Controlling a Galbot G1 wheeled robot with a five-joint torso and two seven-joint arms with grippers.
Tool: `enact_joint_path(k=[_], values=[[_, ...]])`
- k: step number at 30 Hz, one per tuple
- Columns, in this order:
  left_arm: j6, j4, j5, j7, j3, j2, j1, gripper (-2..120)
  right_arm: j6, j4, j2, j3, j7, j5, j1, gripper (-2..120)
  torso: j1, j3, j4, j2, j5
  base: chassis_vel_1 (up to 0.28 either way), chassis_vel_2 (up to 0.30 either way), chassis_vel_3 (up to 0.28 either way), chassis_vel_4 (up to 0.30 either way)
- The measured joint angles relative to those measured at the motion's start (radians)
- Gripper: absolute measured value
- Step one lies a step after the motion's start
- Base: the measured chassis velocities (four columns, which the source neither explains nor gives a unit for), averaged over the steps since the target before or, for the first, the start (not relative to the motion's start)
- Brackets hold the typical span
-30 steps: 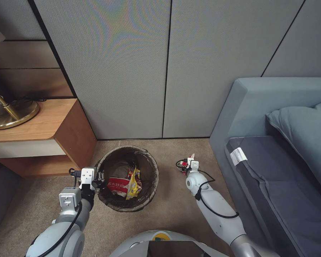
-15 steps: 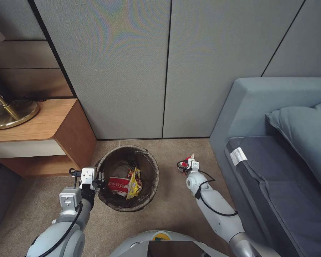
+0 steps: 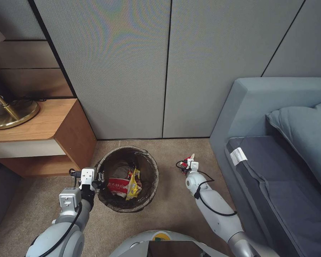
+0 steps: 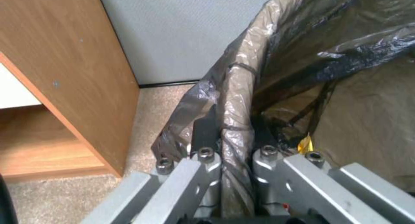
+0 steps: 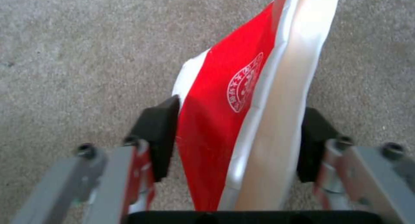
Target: Pick up the trash bin, then pick up the garbage from the floor and place it into the trash bin.
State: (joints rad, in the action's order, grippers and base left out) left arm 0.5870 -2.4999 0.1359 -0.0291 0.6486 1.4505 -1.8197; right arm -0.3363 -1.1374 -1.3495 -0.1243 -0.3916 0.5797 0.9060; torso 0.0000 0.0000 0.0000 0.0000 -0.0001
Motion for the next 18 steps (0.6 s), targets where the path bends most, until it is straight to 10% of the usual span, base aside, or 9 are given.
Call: enact_joint_path(k=[18], values=[[0.004, 0.0, 0.016, 0.0, 0.005, -0.008, -0.004, 2, 0.004, -0.033, 0.003, -0.002, -0.005, -0.002, 0.002, 0, 0.0, 0.0, 0.0, 0.0, 0.0001, 0.0, 0.0, 0.0, 0.0]])
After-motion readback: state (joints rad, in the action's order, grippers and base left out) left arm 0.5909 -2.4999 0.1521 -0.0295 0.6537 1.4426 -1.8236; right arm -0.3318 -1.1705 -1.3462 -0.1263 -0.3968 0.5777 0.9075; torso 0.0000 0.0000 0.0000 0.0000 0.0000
